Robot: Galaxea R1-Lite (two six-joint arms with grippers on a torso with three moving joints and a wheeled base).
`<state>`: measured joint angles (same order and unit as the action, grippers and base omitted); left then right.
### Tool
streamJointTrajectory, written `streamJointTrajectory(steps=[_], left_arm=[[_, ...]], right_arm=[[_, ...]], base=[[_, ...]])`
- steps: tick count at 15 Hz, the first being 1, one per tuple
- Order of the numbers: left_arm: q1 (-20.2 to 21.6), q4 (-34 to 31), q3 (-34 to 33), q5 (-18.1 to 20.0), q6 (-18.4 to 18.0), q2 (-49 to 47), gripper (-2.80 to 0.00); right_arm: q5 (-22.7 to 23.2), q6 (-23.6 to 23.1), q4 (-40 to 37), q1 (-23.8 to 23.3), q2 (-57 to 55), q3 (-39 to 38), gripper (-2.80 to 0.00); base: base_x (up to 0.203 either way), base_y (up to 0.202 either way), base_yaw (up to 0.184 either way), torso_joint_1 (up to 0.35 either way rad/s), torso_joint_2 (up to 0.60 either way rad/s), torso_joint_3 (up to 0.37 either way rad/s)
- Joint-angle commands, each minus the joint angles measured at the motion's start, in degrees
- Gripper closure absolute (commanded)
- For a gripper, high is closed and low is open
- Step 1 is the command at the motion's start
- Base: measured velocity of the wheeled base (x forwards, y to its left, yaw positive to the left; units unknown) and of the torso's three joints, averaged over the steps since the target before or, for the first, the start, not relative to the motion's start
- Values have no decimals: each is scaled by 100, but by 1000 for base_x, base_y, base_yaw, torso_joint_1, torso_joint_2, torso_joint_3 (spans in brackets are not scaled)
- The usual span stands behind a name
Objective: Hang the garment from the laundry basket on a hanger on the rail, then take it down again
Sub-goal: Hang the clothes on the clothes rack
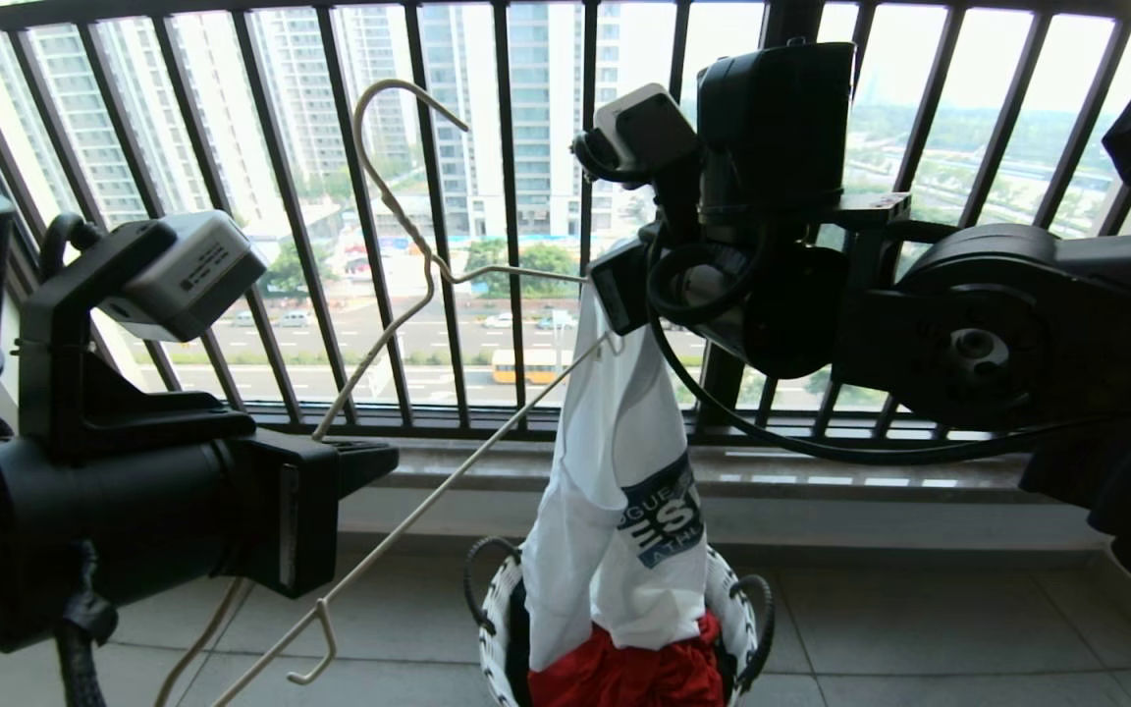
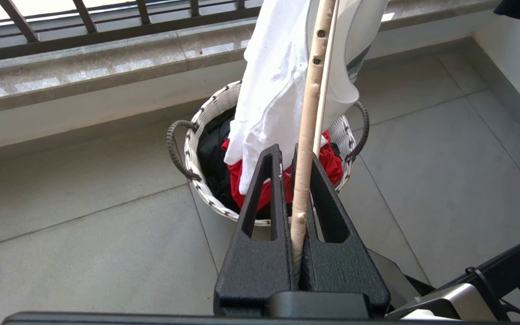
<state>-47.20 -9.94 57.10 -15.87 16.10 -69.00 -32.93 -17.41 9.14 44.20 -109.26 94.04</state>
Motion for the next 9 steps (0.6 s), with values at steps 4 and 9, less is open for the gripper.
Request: streamJointTrajectory(steps=[4, 9], left_arm=[[9, -17, -85, -30, -230, 185, 0], [18, 18, -138, -276, -256, 79, 0]], right_arm=[[-12, -35, 0, -34, -25, -26, 0], [-1, -44, -21, 135, 28, -169, 0]], base=[[0, 0, 0, 0, 0, 0], [0, 0, 0, 0, 0, 0]])
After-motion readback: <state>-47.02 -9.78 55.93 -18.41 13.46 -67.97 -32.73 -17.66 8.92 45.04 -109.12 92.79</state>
